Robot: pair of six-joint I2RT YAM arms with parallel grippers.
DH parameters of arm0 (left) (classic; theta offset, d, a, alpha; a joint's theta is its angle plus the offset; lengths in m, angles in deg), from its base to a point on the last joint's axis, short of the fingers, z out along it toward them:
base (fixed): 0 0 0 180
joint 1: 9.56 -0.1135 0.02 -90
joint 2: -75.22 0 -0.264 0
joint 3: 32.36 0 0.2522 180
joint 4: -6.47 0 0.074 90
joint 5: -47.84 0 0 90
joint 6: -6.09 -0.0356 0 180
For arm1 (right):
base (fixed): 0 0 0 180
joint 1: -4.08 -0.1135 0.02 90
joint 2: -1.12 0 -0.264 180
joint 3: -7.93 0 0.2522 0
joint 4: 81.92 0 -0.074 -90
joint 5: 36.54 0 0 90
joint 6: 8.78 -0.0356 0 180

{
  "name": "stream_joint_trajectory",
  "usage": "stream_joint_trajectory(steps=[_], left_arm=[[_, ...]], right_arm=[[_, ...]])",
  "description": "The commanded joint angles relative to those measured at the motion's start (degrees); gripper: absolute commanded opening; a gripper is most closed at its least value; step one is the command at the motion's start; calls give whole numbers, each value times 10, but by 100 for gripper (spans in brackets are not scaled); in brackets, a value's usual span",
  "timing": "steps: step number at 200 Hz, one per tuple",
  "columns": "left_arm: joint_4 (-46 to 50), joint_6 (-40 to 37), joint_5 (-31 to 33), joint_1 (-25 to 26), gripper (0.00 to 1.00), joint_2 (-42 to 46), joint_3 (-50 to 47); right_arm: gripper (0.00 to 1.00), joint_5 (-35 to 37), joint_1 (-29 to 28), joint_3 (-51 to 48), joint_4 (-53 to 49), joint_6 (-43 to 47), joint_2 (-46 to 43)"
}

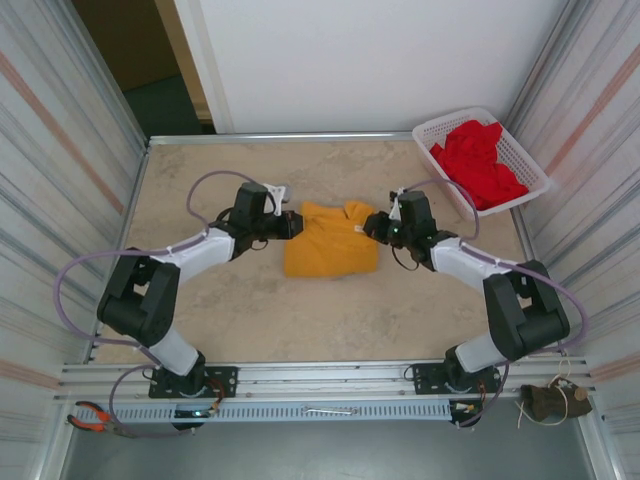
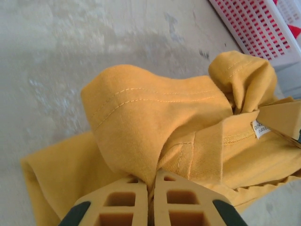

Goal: Fold the inside-out t-shirt

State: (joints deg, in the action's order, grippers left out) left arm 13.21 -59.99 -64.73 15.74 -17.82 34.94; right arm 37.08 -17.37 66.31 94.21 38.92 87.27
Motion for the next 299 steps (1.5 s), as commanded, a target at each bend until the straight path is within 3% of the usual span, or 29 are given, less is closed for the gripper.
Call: stream_joint_trajectory(steps=[1, 62, 75, 89, 111, 125, 158, 200, 234, 268, 299], left_arm=[[4, -29, 64, -13, 0, -37, 28], [4, -9, 100, -31, 0, -158, 82], [24, -13, 101, -31, 0, -175, 105], [45, -20, 98, -31, 21, -180, 127], [65, -29, 96, -32, 48, -149, 146], [76, -29, 88, -33, 56, -117, 151], [79, 15, 52, -31, 64, -35, 127], [-15, 100, -7, -15, 65, -37, 59], [-47, 107, -5, -14, 65, -99, 38], [-74, 105, 3, -18, 65, -144, 15], [-86, 105, -9, -23, 65, -125, 4]], right_arm=[[0, 26, 13, 42, 1, 28, 58], [0, 22, 15, 175, -30, 37, 240], [23, 30, 20, 182, -41, 37, 242], [50, 35, 27, 172, -46, 41, 212], [56, 49, 41, 147, -71, 48, 135], [51, 42, 43, 135, -93, 49, 83], [17, 25, -4, 117, -111, 27, 12], [0, 18, -62, 91, 0, -47, 71], [0, 37, -48, 42, 117, -79, 145], [0, 34, -14, 7, 166, -109, 204], [0, 21, -2, -20, 170, -113, 169]])
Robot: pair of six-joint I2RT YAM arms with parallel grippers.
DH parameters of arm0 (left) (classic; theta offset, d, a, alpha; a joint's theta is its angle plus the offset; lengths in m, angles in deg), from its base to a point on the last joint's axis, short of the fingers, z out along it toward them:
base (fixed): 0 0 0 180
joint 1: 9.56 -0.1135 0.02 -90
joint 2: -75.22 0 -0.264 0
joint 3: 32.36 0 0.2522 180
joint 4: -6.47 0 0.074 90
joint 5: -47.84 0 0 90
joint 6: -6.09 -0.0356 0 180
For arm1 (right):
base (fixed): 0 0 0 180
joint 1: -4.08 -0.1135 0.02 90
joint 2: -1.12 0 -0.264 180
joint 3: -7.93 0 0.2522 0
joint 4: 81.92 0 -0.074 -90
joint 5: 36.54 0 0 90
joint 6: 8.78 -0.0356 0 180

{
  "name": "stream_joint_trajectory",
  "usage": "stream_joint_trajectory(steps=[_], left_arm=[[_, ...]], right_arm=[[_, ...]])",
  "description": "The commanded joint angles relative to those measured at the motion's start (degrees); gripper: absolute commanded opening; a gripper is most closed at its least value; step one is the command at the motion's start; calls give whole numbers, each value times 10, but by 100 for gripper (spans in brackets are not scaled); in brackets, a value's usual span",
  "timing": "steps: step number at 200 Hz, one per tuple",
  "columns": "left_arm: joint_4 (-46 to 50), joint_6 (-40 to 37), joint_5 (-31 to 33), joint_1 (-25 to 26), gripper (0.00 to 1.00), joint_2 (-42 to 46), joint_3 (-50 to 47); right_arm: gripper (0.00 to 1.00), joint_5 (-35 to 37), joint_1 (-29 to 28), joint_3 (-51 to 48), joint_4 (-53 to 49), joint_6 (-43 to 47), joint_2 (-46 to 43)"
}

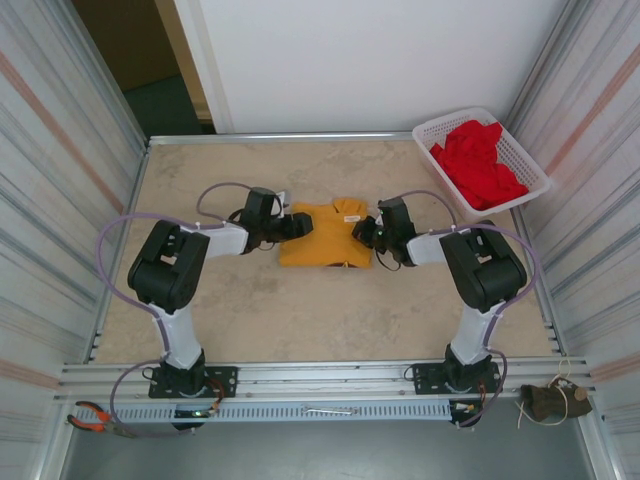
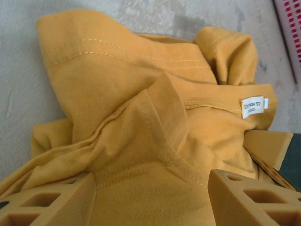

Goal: Fold the inside-out t-shirt

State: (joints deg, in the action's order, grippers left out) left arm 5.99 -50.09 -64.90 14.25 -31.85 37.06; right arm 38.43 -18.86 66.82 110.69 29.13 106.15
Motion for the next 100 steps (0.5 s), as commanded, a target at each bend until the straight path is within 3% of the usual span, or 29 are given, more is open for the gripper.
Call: stream_joint_trajectory(steps=[1, 21, 39, 71, 100], left_arm=[[-14, 6, -7, -8, 65, 17, -17], [17, -12, 3, -9, 66, 65, -6], [61, -33, 15, -10, 68, 90, 22], [263, -57, 110, -8, 75, 103, 92], [269, -58, 115, -9, 83, 127, 46]], right_arm=[[0, 7, 14, -26, 3, -15, -23], [0, 13, 16, -13, -57, 14, -95], [12, 14, 16, 13, -131, 50, -147], [36, 31, 23, 32, -244, 94, -235], [61, 52, 27, 19, -298, 103, -324]])
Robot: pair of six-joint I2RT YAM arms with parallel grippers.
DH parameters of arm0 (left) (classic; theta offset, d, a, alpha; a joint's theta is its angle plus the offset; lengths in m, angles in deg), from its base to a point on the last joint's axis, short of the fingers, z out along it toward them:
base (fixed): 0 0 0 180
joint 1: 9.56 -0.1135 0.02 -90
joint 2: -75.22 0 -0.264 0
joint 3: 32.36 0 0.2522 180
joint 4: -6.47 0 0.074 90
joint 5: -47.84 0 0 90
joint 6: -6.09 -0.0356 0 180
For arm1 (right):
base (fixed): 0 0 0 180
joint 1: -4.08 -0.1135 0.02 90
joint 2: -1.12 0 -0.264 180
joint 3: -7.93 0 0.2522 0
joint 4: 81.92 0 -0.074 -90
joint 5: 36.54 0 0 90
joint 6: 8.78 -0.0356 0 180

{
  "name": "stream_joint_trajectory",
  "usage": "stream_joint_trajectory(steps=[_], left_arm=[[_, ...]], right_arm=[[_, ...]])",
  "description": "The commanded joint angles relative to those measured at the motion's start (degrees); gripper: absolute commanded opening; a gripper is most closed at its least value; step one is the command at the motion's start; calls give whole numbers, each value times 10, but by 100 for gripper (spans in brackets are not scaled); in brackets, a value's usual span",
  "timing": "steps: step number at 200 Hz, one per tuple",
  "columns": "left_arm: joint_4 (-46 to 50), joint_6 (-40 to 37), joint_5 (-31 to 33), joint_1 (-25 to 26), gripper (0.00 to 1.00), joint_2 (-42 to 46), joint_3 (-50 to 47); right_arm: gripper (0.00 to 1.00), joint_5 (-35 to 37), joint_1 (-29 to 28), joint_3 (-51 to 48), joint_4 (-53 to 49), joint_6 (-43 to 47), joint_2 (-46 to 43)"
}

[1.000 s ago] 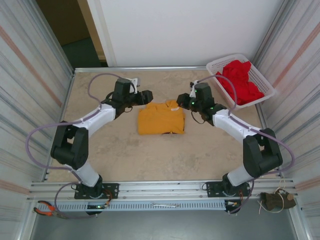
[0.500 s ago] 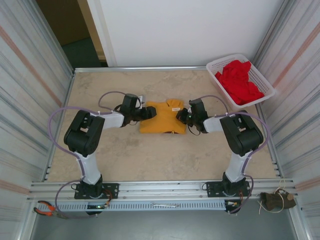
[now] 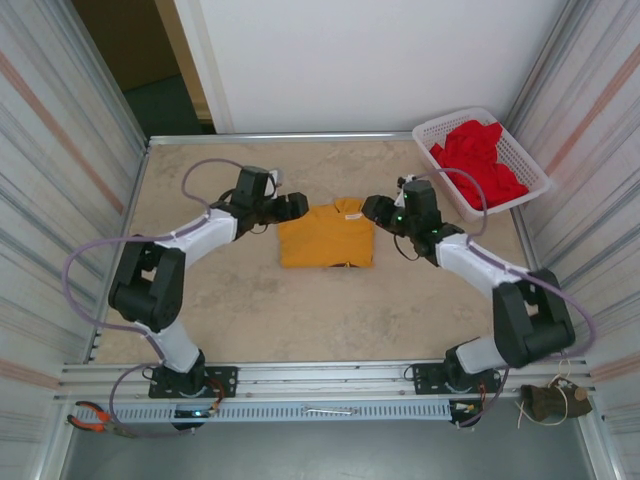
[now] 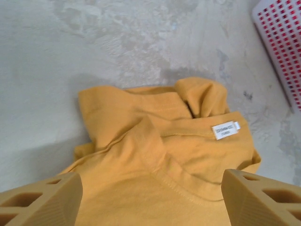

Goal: Fold the inside-out t-shirt

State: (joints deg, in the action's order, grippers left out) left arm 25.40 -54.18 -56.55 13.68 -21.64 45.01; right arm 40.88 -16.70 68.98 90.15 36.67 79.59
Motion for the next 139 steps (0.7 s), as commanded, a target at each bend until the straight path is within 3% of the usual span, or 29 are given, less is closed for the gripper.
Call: stream_joint_trajectory(steps=[1, 19, 51, 112, 119, 125, 139], left_arm=[[73, -18, 29, -4, 83, 25, -35], [31, -25, -24, -4, 87, 22, -65], [-17, -25, -86, 1, 90, -13, -79], [-35, 9, -111, 35, 90, -125, -34], [-41, 14, -115, 38, 85, -133, -31], [-46, 18, -114, 37, 75, -137, -30], [-48, 18, -98, 30, 42, -132, -32]], right_arm=[[61, 28, 5, -3, -95, 27, -61], [70, 33, 5, -16, -119, 27, -110], [73, 50, 6, -44, -162, 31, -184], [74, 67, 14, -59, -220, 21, -292], [74, 68, 16, -56, -227, 22, -300], [74, 68, 19, -54, -232, 23, -305], [74, 65, 25, -47, -245, 25, -315]])
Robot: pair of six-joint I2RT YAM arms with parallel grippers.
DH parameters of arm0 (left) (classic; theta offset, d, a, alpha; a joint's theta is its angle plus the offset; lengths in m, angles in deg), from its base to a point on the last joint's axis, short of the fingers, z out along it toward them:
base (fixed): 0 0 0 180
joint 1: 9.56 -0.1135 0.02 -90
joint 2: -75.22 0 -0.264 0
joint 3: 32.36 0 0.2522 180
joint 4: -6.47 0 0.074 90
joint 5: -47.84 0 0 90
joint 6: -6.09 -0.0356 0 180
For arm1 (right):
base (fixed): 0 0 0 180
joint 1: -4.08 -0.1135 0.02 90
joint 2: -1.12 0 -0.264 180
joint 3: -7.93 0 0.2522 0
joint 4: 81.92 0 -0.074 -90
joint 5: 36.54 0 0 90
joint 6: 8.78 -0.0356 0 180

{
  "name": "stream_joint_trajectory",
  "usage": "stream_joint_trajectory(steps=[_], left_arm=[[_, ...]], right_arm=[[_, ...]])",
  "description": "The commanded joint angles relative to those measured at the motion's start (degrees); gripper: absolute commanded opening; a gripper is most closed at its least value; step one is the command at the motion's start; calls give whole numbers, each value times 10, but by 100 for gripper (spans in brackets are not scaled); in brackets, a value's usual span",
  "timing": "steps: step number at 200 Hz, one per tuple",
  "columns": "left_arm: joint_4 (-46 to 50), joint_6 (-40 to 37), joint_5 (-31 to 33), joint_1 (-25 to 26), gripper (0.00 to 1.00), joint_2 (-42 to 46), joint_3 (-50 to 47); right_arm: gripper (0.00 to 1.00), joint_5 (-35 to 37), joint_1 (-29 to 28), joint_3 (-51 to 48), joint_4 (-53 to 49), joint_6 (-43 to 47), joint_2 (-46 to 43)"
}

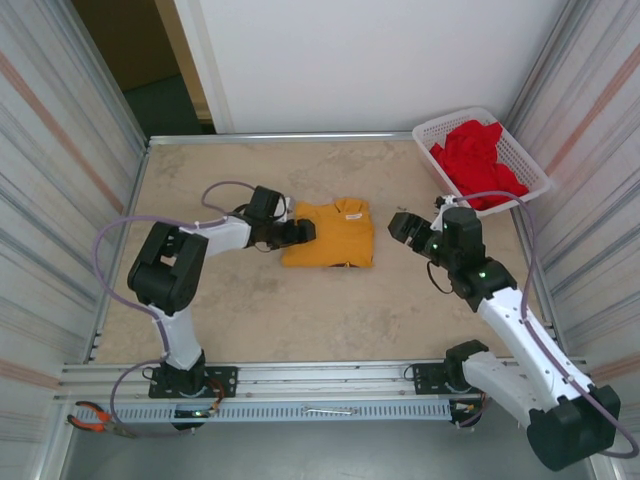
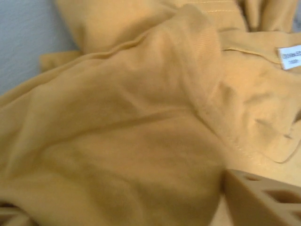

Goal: Fold the inside-out t-shirt

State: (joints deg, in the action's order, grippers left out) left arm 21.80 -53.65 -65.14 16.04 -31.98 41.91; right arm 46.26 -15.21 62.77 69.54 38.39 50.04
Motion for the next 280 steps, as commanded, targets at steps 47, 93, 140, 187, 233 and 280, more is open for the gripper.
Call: stream_joint_trajectory(steps=[47, 93, 140, 187, 233, 280], left_arm=[[195, -126, 63, -94, 0, 15, 91], [328, -269, 93, -234, 0, -7, 208], [290, -276, 70, -326, 81, 23, 227], [259, -236, 100, -322, 99, 168, 184], [-74, -224, 233, -268, 99, 434, -181], [-274, -292, 361, -208, 99, 399, -361]], right_arm=[[75, -1, 39, 24, -73, 24, -41], [77, -7, 80, 7, -81, 36, -46], [99, 25, 132, 32, -111, 67, -9], [99, 245, 134, 47, -106, 91, 40], [99, 366, 130, -75, 98, 202, 71], [99, 402, 99, -184, 410, 307, 225]])
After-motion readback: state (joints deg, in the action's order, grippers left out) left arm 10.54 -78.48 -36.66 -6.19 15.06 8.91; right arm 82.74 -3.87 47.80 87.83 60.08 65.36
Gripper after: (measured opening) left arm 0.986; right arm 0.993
